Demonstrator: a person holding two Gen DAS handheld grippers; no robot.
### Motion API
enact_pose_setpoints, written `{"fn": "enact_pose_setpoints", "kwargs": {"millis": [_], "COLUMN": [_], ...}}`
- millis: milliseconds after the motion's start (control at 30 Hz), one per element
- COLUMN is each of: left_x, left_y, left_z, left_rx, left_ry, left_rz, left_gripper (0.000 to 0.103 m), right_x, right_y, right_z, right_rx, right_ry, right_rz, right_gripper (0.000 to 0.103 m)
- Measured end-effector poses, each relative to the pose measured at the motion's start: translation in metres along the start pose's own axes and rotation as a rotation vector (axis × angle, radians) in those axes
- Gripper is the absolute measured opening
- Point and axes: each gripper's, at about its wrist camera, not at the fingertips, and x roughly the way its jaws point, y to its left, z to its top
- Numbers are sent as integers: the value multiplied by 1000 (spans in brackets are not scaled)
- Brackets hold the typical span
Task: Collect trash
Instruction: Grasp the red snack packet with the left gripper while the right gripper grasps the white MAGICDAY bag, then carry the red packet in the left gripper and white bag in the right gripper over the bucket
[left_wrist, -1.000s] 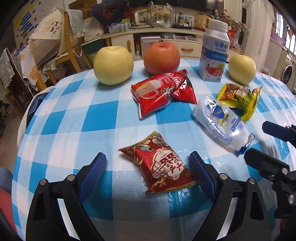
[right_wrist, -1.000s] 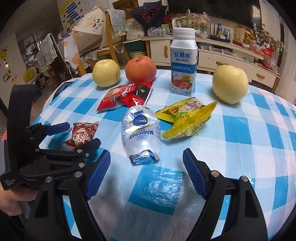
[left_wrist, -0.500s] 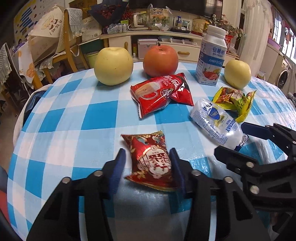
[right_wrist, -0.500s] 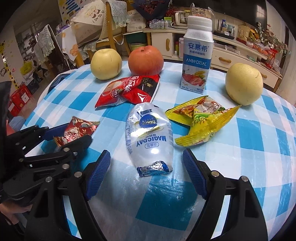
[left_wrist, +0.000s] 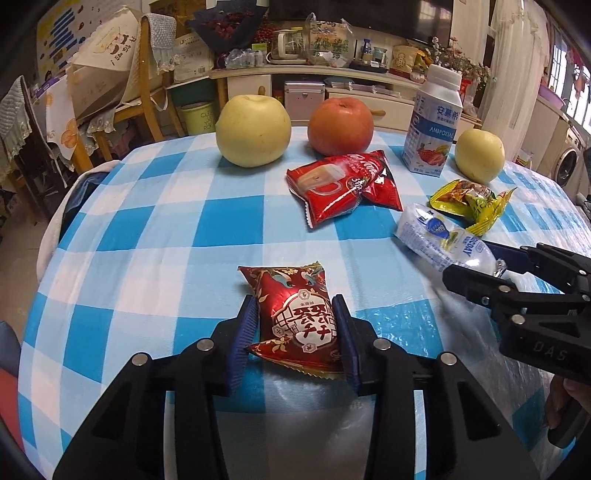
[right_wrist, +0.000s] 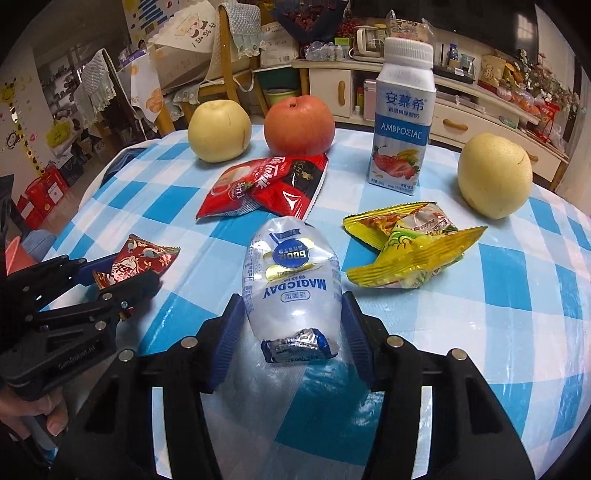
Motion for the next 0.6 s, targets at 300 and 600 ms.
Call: {"fn": "enact_pose_setpoints", "kwargs": {"millis": [300,600], "left_x": [-31,-80], "left_y": [1,5], "left_z": [2,8], "left_rx": [12,16], "left_ry": [-48,-117], "left_rz": [5,20], "left_gripper": [43,43], "right_x": [-39,-89], "right_y": [7,18], "right_z": [-4,-5], "right_rx": [-1,-7], "right_ry": [-59,-134], "right_rz": [-17,-31], "right_gripper": [55,55]}}
